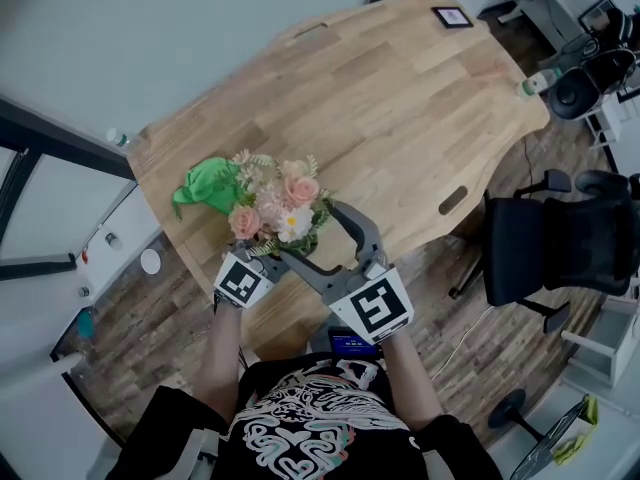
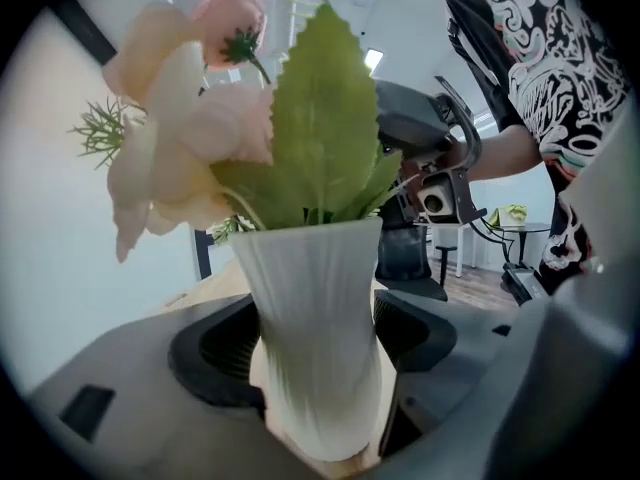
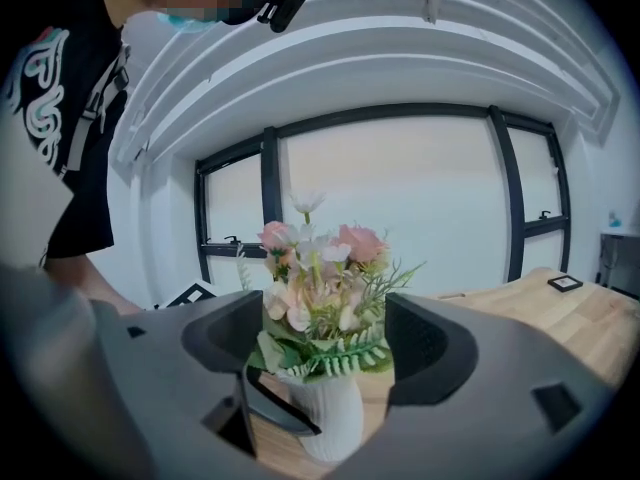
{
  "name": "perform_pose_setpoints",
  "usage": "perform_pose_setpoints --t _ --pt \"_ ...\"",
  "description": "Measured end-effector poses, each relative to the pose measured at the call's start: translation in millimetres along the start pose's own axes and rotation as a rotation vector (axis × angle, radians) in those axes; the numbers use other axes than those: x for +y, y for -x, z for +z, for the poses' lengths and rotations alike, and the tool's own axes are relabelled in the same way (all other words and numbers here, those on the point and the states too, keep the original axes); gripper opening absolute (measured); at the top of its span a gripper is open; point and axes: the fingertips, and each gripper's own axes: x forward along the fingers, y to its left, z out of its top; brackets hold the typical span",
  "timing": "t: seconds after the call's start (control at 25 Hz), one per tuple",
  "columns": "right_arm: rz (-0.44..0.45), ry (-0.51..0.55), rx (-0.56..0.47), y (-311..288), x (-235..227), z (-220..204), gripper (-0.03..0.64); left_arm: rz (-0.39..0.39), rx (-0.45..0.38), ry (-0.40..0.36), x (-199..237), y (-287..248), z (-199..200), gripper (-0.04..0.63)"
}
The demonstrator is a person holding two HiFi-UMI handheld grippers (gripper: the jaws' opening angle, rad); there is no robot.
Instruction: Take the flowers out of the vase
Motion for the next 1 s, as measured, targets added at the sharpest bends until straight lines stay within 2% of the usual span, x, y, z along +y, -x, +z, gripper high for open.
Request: perform_pose_setpoints --t 0.04,0.16,0.44,0.48,0.6,0.76,1.0 --pt "0.003 0.003 0.013 0 1 -2 0.350 -0.006 0.012 -0.013 -2 -2 -1 0.360" --pt "-0.017 0.018 0.035 -4 -2 -6 0.350 -0.024 0.031 -0.033 -8 -6 0 0.360" --pt "-0.109 0.053 0.011 -6 -12 -7 0.342 -0.030 0.037 -0.021 -9 -8 1 0.359" --pt "-0.125 0.070 0.022 -5 -14 -7 0.263 -0.030 0.034 -0.021 -9 -8 1 0.359" --pt "-0.154 0.113 0.045 -3 -15 -8 0.184 -0.027 0.030 -0.017 -8 -7 1 0.359" --pt "-0.166 0.110 0.038 -3 -16 -8 0.137 -0.026 0.041 -0.022 -7 -7 -1 0.359" --pt "-0.170 0.061 0.003 -1 -19 -6 0.110 -0.026 0.040 -0.020 -6 -9 -2 0.358"
